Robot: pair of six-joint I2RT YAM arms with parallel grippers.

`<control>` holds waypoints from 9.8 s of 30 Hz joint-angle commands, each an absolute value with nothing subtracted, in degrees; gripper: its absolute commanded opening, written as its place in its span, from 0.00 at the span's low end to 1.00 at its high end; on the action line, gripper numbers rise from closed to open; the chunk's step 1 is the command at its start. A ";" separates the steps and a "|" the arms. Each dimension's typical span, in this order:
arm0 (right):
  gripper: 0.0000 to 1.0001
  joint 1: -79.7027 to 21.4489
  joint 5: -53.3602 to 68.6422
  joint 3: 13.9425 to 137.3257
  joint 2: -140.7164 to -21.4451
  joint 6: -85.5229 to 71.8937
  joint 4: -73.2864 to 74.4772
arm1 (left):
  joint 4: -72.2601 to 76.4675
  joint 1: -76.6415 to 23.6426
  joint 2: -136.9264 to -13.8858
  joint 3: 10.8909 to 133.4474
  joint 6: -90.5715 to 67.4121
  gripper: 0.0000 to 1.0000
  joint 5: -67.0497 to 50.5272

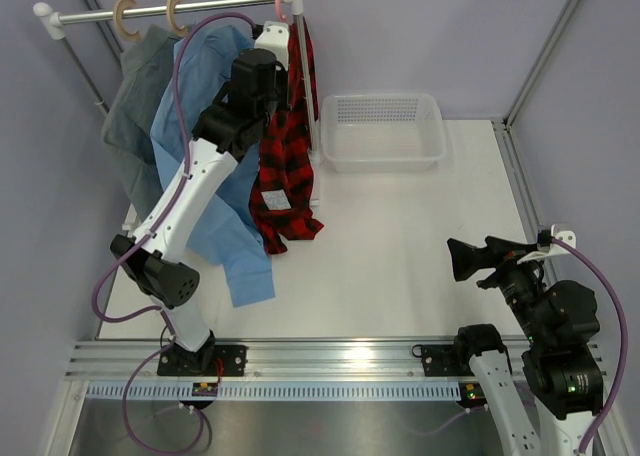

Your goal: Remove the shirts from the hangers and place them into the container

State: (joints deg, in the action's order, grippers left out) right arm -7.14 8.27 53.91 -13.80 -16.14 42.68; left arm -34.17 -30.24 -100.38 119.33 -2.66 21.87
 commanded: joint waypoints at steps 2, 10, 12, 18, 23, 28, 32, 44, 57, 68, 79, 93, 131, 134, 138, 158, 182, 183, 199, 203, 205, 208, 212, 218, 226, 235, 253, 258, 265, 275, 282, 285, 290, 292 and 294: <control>1.00 -7.73 9.93 53.44 -12.66 -15.29 40.69 | -31.38 -30.32 -95.89 120.58 -1.41 0.00 23.55; 1.00 -7.73 10.37 52.82 -11.95 -15.21 40.26 | -28.66 -30.32 -89.92 119.80 -0.35 0.00 24.52; 0.99 -7.73 10.37 52.73 -11.69 -15.12 40.25 | -28.13 -30.32 -87.64 118.05 0.87 0.00 24.17; 1.00 -7.73 10.55 52.56 -11.43 -15.12 40.08 | -28.04 -30.32 -81.05 109.09 -1.48 0.00 24.17; 1.00 -7.73 10.81 52.56 -11.51 -14.94 39.99 | -28.12 -30.32 -69.10 92.22 -4.83 0.00 20.32; 0.99 -7.73 9.41 52.82 -11.77 -15.38 39.81 | -28.48 -30.32 -55.13 77.45 -4.48 0.00 10.39; 1.00 -7.73 8.70 53.52 -12.65 -15.47 39.81 | -30.93 -30.32 -44.84 71.20 -4.92 0.00 2.30; 0.99 -7.73 10.99 56.42 -16.43 -13.80 40.25 | -37.44 -30.32 -39.98 85.16 -7.82 0.00 -22.74; 1.00 -7.73 14.92 60.82 -23.64 -13.71 41.49 | -33.86 -30.85 -52.65 79.91 -3.17 0.00 -38.14; 0.99 -7.73 20.20 63.45 -33.65 -15.03 30.25 | -24.00 -39.29 -62.31 68.20 -4.74 0.00 -30.85; 0.93 -21.43 15.91 66.00 -48.42 -14.41 21.19 | -19.51 -39.46 -60.65 61.26 -6.59 0.00 -24.17; 0.87 -37.70 7.03 71.54 -62.04 -15.29 15.12 | -19.42 -39.55 -59.77 59.41 -6.42 0.00 -22.59; 0.32 -42.45 -4.39 75.85 -73.30 -13.27 11.86 | -19.51 -39.99 -58.36 59.06 -6.50 0.00 -23.03; 0.10 -42.54 -5.62 75.41 -72.42 -12.39 11.95 | -19.51 -39.99 -58.36 59.06 -6.77 0.00 -23.12; 0.00 -42.54 -7.03 73.83 -69.71 -10.90 10.73 | -19.34 -40.08 -58.27 59.33 -7.56 0.34 -23.20; 0.00 -43.07 -5.89 66.62 -62.32 -4.48 1.76 | -19.34 -40.78 -70.83 76.99 -16.96 0.56 -21.00; 0.00 -43.07 -20.55 63.55 -57.93 -2.38 3.60 | -22.14 -41.04 -64.44 71.81 -13.36 0.00 -15.66; 0.00 -42.98 -23.00 63.46 -57.57 -2.03 4.30 | -23.19 -41.13 -61.81 70.33 -12.40 0.00 -12.69; 0.00 -42.36 -37.88 69.17 -54.58 -5.88 12.39 | -26.28 -41.04 -40.17 50.19 -16.96 0.00 -6.50; 0.00 -42.36 -35.34 69.61 -54.05 -7.90 12.04 | -26.19 -41.04 -39.90 47.38 -18.80 0.00 -8.17; 0.00 -42.45 -34.72 69.96 -53.88 -8.70 12.22 | -26.10 -41.04 -40.51 47.02 -19.60 0.00 -9.40; 0.00 -42.45 -33.05 70.40 -53.88 -8.61 12.13 | -24.53 -41.39 -41.39 46.23 -20.74 0.00 -11.77; 0.00 -42.45 -28.48 68.47 -53.26 -8.00 10.46 | -21.71 -42.10 -43.15 47.46 -21.45 0.44 -16.51; 0.00 -42.45 -23.47 64.96 -51.42 -6.95 10.72 | -22.67 -42.10 -42.10 52.55 -15.31 0.80 -14.87; 0.00 -42.54 -16.53 60.21 -48.95 -5.19 10.28 | -24.70 -42.10 -46.13 61.42 -8.88 0.81 -18.45; 0.00 -42.54 -11.51 60.82 -50.62 -3.52 8.35 | -24.61 -43.24 -63.96 72.15 -7.12 0.73 -26.54; 0.00 -42.45 -9.14 62.66 -54.40 -3.78 6.42 | -24.61 -50.54 -74.00 73.74 -6.06 0.46 -23.55; 0.00 -42.45 -8.88 62.84 -54.40 -3.78 6.42 | -24.70 -50.89 -75.58 74.09 -6.15 0.32 -22.33; 0.00 -42.54 -8.88 61.97 -54.23 -4.13 6.68 | -24.70 -50.89 -74.45 73.65 -5.63 0.00 -19.34; 0.57 -42.45 -12.20 60.38 -49.31 -6.15 12.02 | -24.79 -50.89 -69.70 68.82 -3.43 0.00 -10.46; 0.71 -42.45 -25.39 59.41 -43.69 -9.84 20.99 | -25.49 -50.89 -63.37 66.00 -2.90 0.00 -7.74; 0.72 -42.45 -27.07 58.71 -44.12 -12.74 24.51 | -25.49 -50.89 -63.19 66.36 -3.25 0.00 -8.87; 0.73 -42.54 -25.59 55.55 -45.79 -17.40 24.44 | -25.49 -50.89 -63.54 66.01 -3.43 0.00 -9.76; 0.73 -42.45 -23.57 54.41 -47.02 -19.59 22.95 | -25.49 -50.89 -63.54 65.92 -3.51 0.00 -10.02; 0.71 -42.45 -20.75 53.62 -48.33 -22.30 21.72 | -25.49 -50.89 -63.46 65.92 -3.52 0.00 -10.02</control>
State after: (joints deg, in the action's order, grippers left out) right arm -42.59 -22.79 54.50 -47.29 -17.02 23.11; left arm -29.91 -50.94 -64.53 65.73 -4.25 -10.07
